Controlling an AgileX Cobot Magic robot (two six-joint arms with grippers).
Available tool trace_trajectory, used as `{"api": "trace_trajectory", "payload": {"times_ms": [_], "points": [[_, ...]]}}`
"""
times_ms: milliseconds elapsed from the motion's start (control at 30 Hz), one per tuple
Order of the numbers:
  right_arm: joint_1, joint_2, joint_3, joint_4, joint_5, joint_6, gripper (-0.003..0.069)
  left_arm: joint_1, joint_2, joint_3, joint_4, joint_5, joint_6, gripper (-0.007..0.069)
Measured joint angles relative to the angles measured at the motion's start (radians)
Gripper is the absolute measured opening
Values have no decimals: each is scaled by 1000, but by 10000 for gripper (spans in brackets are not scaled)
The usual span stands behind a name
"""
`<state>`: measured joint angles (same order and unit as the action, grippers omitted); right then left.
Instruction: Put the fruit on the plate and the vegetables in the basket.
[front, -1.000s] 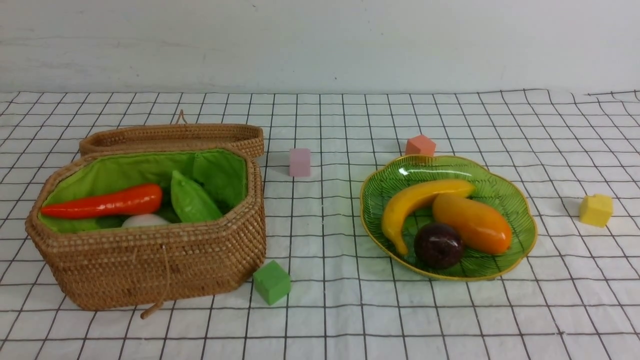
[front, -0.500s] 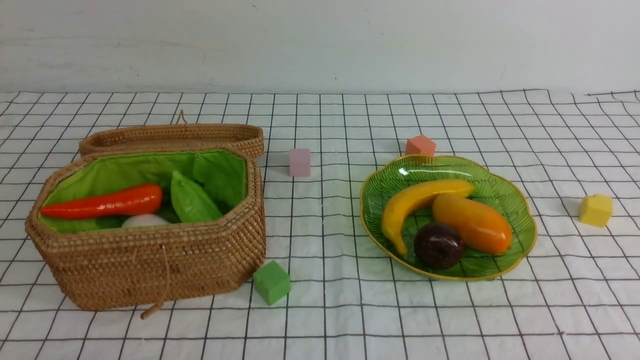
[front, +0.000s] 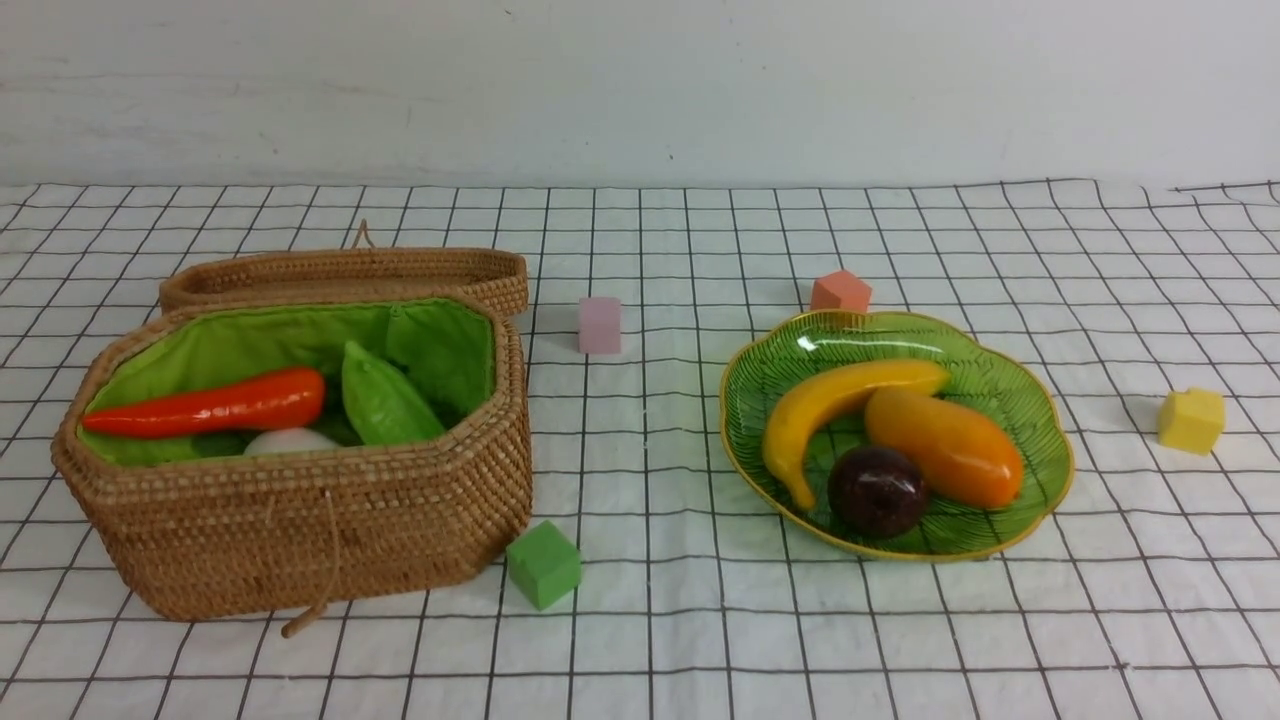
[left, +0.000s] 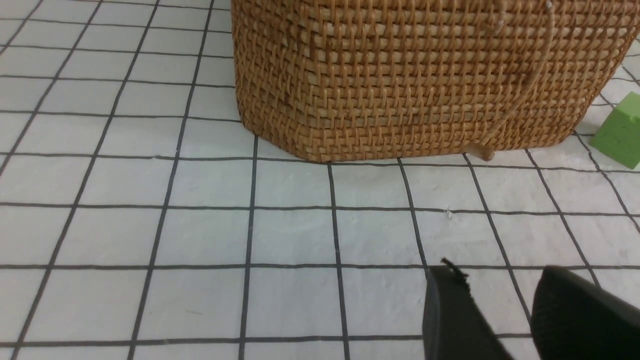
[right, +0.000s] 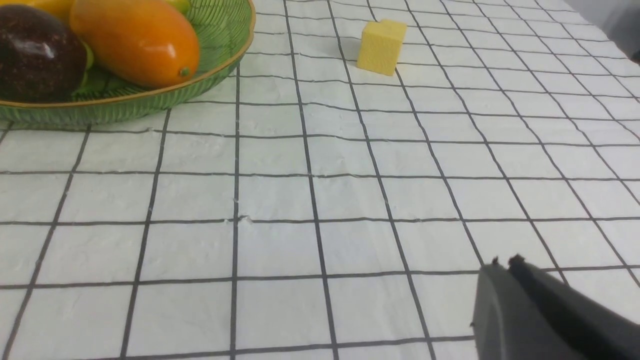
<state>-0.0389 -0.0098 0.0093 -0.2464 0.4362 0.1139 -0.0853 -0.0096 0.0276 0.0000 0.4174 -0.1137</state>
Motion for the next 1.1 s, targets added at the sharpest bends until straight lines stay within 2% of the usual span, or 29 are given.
{"api": "trace_trajectory", "payload": {"times_ms": [1100], "points": [[-1,0,0,0,1,-1,60,0,0,0,0,0,0,239]]}}
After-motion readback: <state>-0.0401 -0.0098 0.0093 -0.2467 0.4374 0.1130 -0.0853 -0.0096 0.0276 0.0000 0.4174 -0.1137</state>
